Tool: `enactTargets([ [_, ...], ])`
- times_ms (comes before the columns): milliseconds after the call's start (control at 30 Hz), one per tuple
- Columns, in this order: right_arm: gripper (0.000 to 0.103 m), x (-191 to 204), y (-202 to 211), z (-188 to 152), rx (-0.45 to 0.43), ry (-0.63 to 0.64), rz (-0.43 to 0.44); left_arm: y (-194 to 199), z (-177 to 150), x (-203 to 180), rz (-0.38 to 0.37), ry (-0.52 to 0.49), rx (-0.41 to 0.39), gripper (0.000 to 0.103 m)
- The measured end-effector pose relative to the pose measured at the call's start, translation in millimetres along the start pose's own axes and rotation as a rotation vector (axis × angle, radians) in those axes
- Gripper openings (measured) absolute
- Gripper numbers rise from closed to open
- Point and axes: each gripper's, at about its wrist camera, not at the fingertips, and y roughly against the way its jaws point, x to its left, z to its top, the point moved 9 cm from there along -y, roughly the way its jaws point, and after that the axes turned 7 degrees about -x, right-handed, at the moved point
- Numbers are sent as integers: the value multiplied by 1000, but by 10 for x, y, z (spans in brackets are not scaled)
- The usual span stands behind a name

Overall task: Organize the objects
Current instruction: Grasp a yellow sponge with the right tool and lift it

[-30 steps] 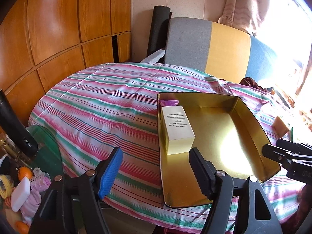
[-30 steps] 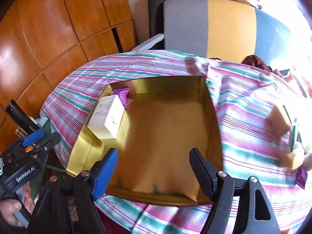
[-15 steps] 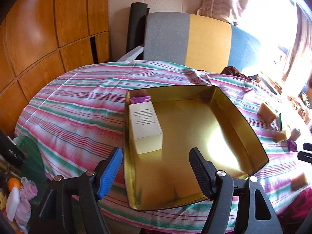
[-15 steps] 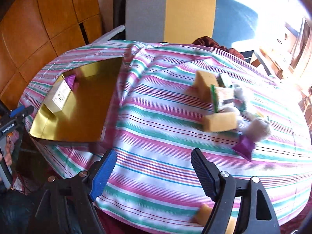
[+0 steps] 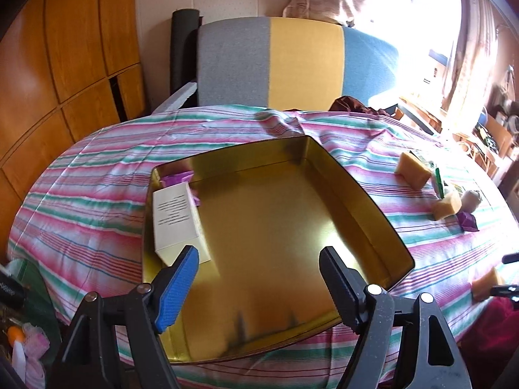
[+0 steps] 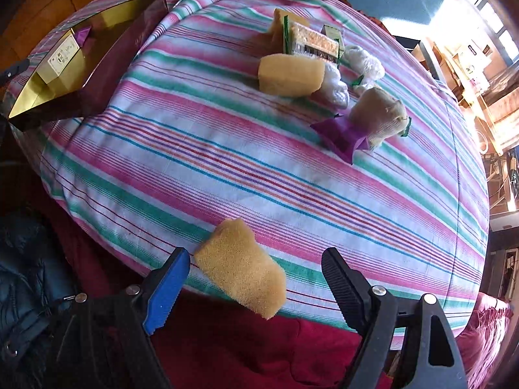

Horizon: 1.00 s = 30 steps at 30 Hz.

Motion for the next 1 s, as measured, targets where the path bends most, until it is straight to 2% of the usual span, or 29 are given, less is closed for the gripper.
enactTargets([
  [33, 80, -13, -43, -21, 14, 0, -13, -1, 16, -53, -7, -12, -2, 77],
  [67, 70, -29, -76, -33, 23, -1, -26, 2, 26, -100, -15, -23, -4, 78],
  [100, 46, -47, -86, -22, 15, -10, -32, -2, 38, -159, -26, -35, -4, 78],
  [233, 43, -190, 22, 141, -80, -96, -30, -35, 98, -441, -82, -81, -3, 78],
  [367, 43, -500, 127, 349, -185, -280, -28, -73, 142, -812, -154, -138, 5, 78],
  [467, 44, -590, 75, 445, -212, -416, 27, -143, 190, -1097, -205, -172, 21, 78],
  [633, 44, -542, -148, 448, -230, -530, 98, -345, 256, -1537, -290, -187, 85, 76],
  [767, 44, -609, -88, 482, -280, -563, 125, -534, 333, -1927, -356, -194, 133, 63],
  [867, 44, -619, -109, 477, -277, -574, 132, -688, 408, -2239, -399, -210, 153, 62],
  [1000, 44, -589, -123, 504, -279, -550, 140, -929, 481, -2650, -467, -199, 210, 56],
])
